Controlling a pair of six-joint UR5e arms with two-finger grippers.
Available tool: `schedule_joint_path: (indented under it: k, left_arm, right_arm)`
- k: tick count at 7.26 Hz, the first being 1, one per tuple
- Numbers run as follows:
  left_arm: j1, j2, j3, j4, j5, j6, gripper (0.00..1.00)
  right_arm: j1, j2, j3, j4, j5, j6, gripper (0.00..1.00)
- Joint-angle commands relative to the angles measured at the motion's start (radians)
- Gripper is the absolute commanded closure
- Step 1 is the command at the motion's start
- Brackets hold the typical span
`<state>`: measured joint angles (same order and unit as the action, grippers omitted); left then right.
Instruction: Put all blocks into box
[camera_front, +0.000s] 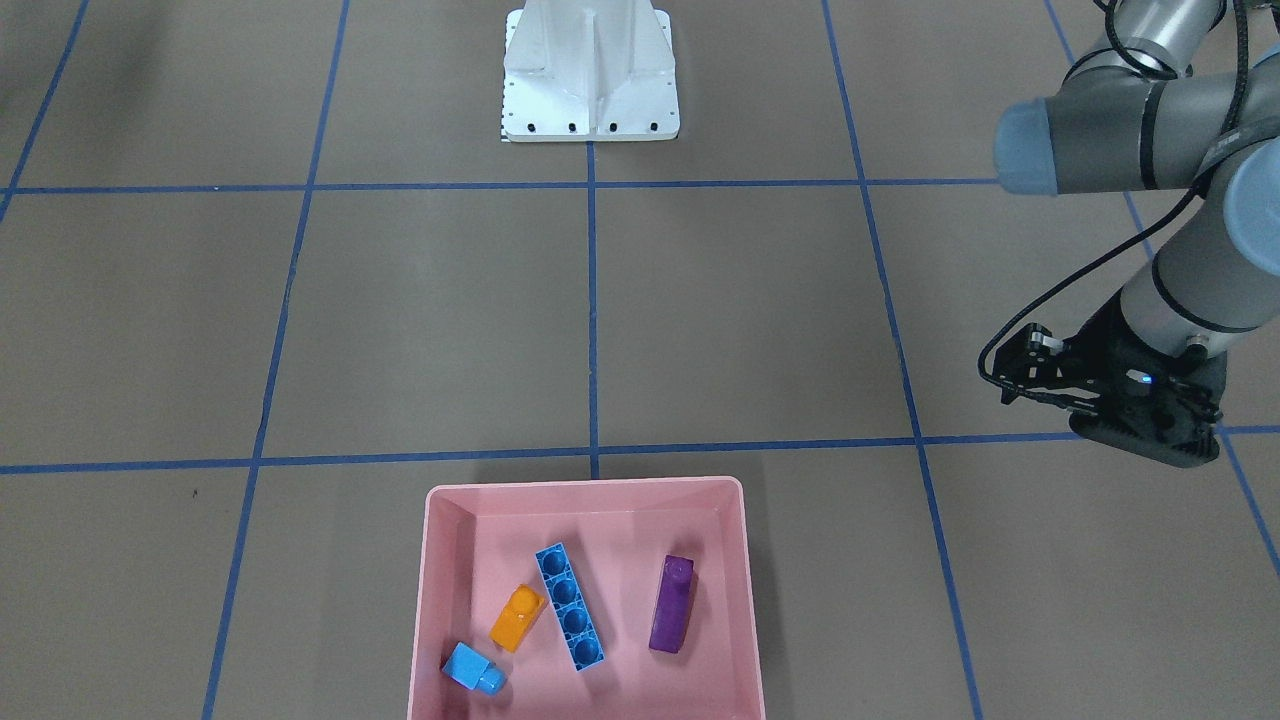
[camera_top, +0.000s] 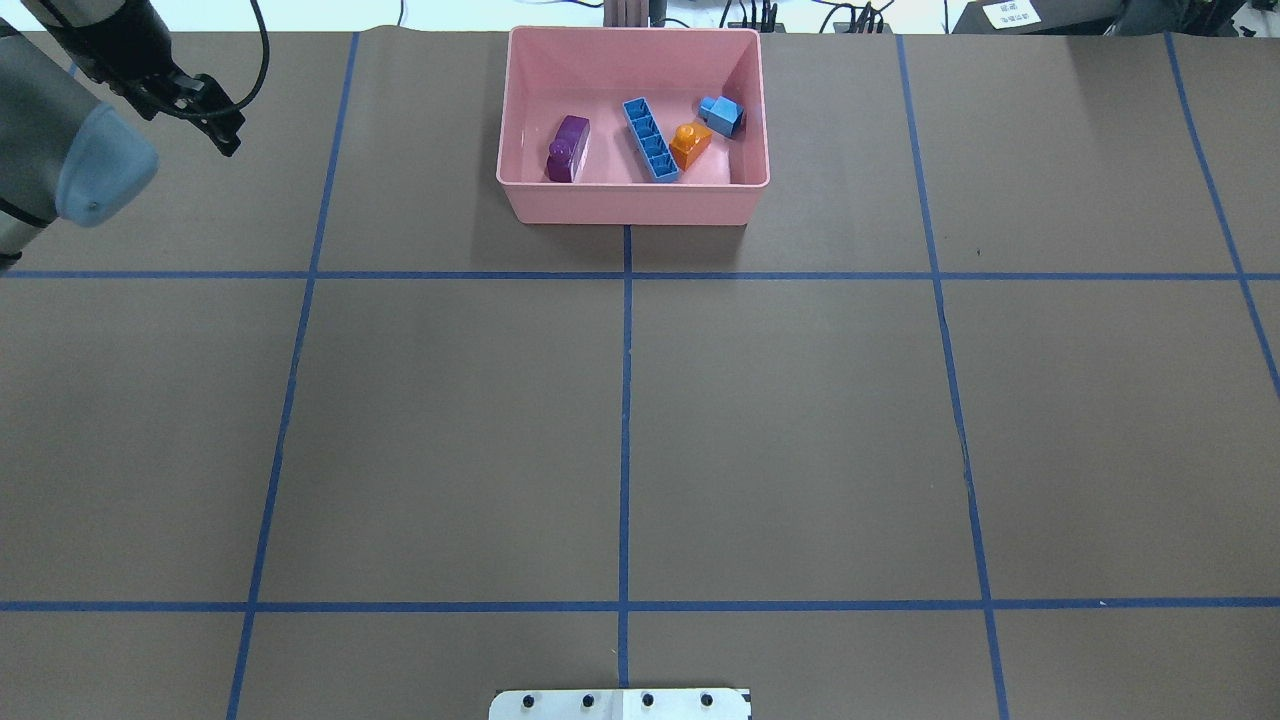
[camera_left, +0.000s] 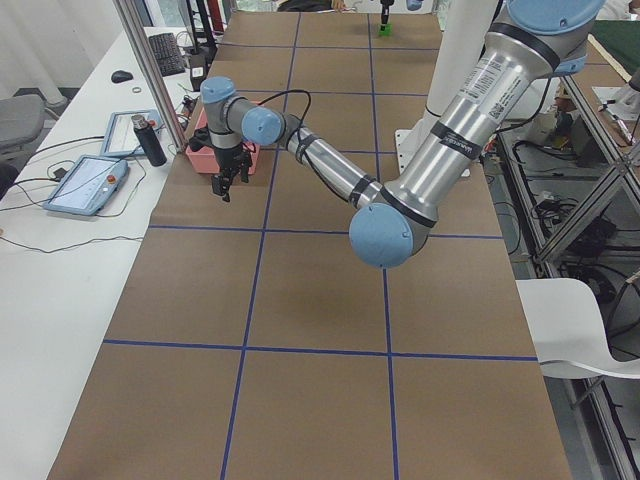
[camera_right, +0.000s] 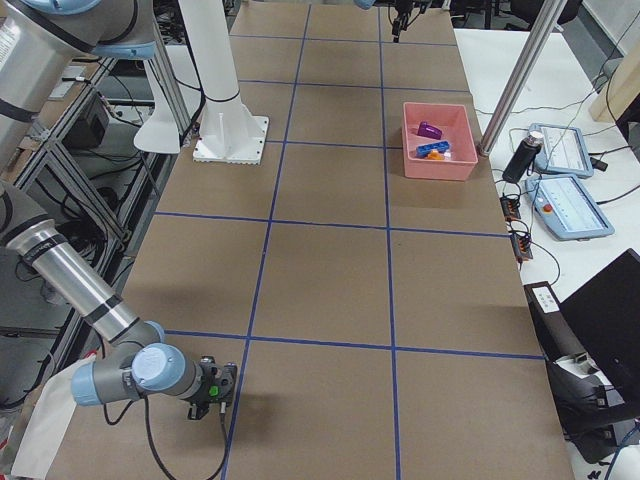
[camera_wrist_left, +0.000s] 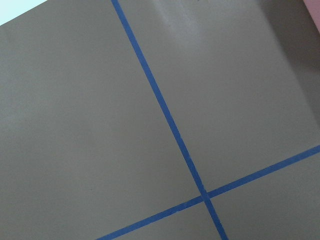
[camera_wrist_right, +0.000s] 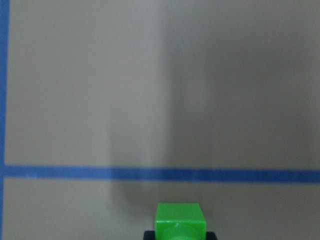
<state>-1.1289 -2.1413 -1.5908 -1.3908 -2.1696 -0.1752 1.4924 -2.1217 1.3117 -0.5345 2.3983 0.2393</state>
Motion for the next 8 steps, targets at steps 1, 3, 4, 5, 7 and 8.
schedule_joint_path:
  k: [1,3,4,5,7,8]
  left_arm:
    - [-0.011,0.033,0.000,-0.005,0.001,-0.001,0.00]
    - [-0.040,0.073,-0.001,-0.007,-0.001,0.002,0.00]
    - [-0.046,0.130,0.005,-0.007,0.008,0.006,0.00]
    - [-0.075,0.142,0.014,-0.014,0.008,0.005,0.00]
    - [-0.142,0.147,0.011,-0.017,-0.004,0.014,0.00]
    - [-0.178,0.187,0.008,-0.020,-0.007,0.043,0.00]
  right_arm:
    - [0.041,0.222,0.078,-0.288,0.016,0.000,1.00]
    - [0.043,0.427,0.217,-0.672,0.015,0.000,1.00]
    - [0.043,0.565,0.256,-0.875,0.006,0.000,1.00]
    - [0.028,0.691,0.255,-1.012,0.002,0.000,1.00]
    - [-0.036,0.872,0.247,-1.149,-0.010,0.033,1.00]
    - [-0.106,0.931,0.239,-1.170,-0.016,0.123,1.00]
